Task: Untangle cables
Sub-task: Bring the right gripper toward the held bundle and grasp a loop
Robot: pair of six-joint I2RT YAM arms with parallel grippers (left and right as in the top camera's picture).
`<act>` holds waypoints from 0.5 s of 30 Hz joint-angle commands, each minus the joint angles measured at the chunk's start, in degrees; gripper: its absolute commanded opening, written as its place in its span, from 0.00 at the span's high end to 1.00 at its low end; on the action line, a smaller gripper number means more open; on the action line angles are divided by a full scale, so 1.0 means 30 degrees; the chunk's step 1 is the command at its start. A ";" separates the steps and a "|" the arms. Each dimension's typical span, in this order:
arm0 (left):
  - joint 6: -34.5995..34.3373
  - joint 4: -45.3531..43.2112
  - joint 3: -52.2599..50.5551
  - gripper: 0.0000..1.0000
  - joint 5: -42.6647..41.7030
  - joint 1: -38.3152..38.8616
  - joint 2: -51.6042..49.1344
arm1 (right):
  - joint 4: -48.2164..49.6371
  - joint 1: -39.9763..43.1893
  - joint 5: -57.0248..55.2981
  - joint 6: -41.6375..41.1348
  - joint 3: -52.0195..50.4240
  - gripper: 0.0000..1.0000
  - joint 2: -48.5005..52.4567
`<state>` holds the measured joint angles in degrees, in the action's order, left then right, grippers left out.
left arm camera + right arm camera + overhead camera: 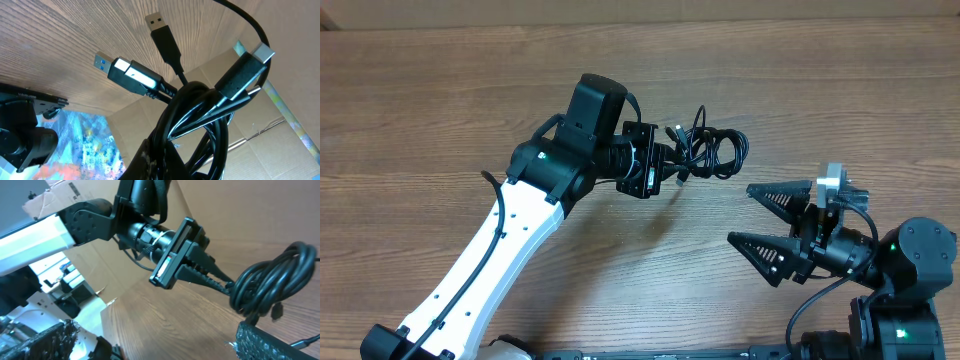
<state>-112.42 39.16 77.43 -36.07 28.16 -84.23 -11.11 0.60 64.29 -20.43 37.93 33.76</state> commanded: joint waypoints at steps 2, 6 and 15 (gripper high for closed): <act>-0.0328 -0.0255 0.0495 0.96 -0.0335 0.0146 0.0503 | 0.0109 -0.0109 0.0058 -0.0335 0.0430 0.00 0.0029; -0.0831 -0.0474 0.0495 0.96 -0.0044 0.0444 0.0488 | 0.0109 -0.0109 -0.0415 -0.0335 0.0430 0.00 0.0787; -0.1333 -0.2514 0.0495 0.96 0.2331 0.2157 0.0488 | 0.0189 -0.0109 0.0168 0.0007 0.0430 0.00 0.3009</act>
<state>-115.24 32.82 77.43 -31.97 33.30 -84.23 -11.09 0.60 63.83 -20.95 37.93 42.22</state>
